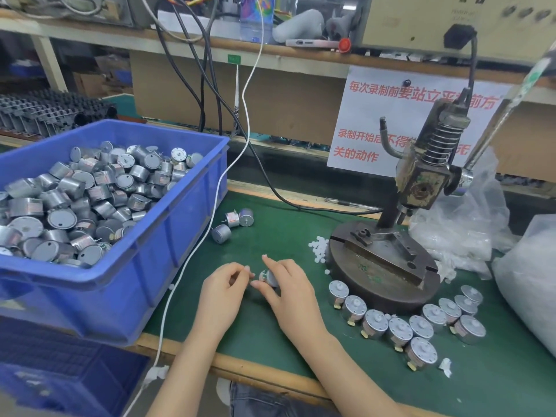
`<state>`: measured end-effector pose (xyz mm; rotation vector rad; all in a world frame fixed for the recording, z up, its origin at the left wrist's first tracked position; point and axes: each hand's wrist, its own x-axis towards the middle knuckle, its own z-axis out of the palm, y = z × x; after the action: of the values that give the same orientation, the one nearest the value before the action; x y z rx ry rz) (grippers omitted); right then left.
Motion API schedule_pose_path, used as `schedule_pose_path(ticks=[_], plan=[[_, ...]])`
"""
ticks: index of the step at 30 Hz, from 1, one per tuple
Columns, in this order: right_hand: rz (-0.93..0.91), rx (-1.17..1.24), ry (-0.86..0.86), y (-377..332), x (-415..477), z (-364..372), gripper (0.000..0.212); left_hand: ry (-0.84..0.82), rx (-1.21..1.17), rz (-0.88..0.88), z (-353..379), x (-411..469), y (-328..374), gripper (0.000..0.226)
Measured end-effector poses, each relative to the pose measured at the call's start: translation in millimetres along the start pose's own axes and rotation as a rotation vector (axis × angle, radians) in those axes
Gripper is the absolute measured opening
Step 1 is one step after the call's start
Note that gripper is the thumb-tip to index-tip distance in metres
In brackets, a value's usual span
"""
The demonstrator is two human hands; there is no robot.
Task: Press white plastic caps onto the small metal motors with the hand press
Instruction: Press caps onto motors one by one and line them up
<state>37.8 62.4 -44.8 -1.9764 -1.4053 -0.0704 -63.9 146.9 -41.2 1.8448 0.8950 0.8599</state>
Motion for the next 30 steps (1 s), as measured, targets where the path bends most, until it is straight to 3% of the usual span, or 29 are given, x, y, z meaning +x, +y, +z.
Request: schedule_pose_path(ticks=[5,10,14,20,27,30], plan=[[0.056,0.203,0.202,-1.3,-2.8,-2.8,0.034,0.005,0.026,0.002,0.8,0.9,-2.2,0.025],[0.306,0.408,0.358,4.0,1.3,-9.2,0.046,0.018,-0.007,-0.013,2.3,1.8,-0.6,0.025],[0.436,0.493,0.347,4.4,2.9,-14.2,0.038,0.019,-0.001,-0.025,1.4,1.4,-0.1,0.025],[0.370,0.452,0.279,2.7,-4.1,-22.0,0.022,0.024,0.008,-0.013,1.7,1.0,-0.3,0.025],[0.352,0.459,0.253,26.7,-2.4,-80.1,0.026,0.028,0.015,-0.008,2.4,2.8,-3.6,0.026],[0.370,0.353,0.301,44.1,0.2,-107.3,0.025,0.030,0.018,-0.011,3.0,2.1,-3.5,0.025]])
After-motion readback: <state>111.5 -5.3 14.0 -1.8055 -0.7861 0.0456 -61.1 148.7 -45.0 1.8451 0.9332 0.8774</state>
